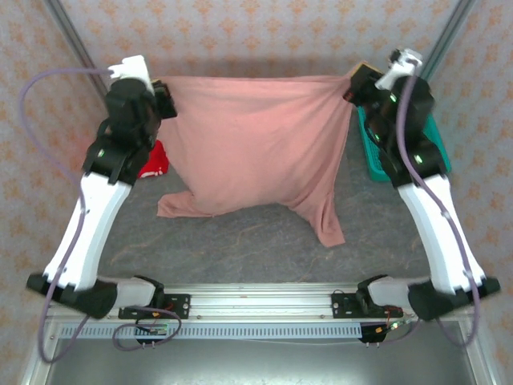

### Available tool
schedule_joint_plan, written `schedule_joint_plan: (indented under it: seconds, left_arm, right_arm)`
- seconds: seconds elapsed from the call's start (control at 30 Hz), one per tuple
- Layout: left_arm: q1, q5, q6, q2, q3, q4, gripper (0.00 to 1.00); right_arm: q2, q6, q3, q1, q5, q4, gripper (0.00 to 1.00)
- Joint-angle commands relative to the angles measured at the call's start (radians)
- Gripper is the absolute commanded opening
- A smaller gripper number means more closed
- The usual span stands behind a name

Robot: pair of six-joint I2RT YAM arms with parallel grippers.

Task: Fold the inside-out t-shirt
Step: Flatten out the T-shirt at the center of the table.

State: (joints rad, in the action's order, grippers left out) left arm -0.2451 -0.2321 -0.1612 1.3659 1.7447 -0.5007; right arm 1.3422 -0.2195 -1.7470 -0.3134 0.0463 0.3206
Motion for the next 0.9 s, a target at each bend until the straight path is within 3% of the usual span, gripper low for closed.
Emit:
schedule_joint_plan:
  seconds: [0.0,0.1,0.23,0.27,0.33,0.47,0.6,0.67,0.73,0.8,0.87]
  left_arm:
    - [0.061,0.035,0.046,0.092,0.221,0.074,0.00]
    - [0.107,0.087,0.046,0.236,0.489,0.102,0.00]
    - [0.137,0.182,0.024,0.491,1.056,-0.004,0.00]
    - [0.140,0.212,0.022,0.560,1.204,-0.033,0.00]
    - [0.141,0.238,0.030,0.597,1.305,-0.065,0.00]
    - [0.142,0.318,0.060,0.380,0.981,-0.049,0.00]
    - [0.140,0.488,0.034,0.088,0.482,-0.012,0.00]
    - [0.138,0.576,-0.010,-0.061,0.214,-0.001,0.00]
    - [0.124,0.661,-0.096,-0.233,-0.137,0.094,0.00]
    - [0.074,0.699,-0.156,-0.349,-0.438,0.177,0.00]
    - [-0.005,0.670,-0.148,-0.419,-0.632,0.127,0.00]
  right_arm:
    - [0.149,0.030,-0.203,0.061,0.078,-0.124,0.00]
    - [0.318,0.057,-0.517,0.069,0.050,-0.084,0.00]
    - [0.569,0.086,-1.062,0.072,0.001,0.086,0.00]
    - [0.605,0.087,-1.150,0.072,-0.009,0.105,0.00]
    - [0.572,0.090,-1.129,0.071,-0.029,0.081,0.00]
    - [0.488,0.093,-1.048,0.070,-0.102,0.141,0.00]
    - [0.400,0.101,-0.950,0.045,-0.160,0.406,0.00]
    - [0.290,0.117,-0.713,0.019,-0.137,0.499,0.00]
    - [0.084,0.084,-0.252,0.004,-0.086,0.397,0.00]
    - [-0.079,0.046,0.101,0.004,0.012,0.335,0.00]
    - [-0.190,0.022,0.352,0.010,0.159,0.372,0.00]
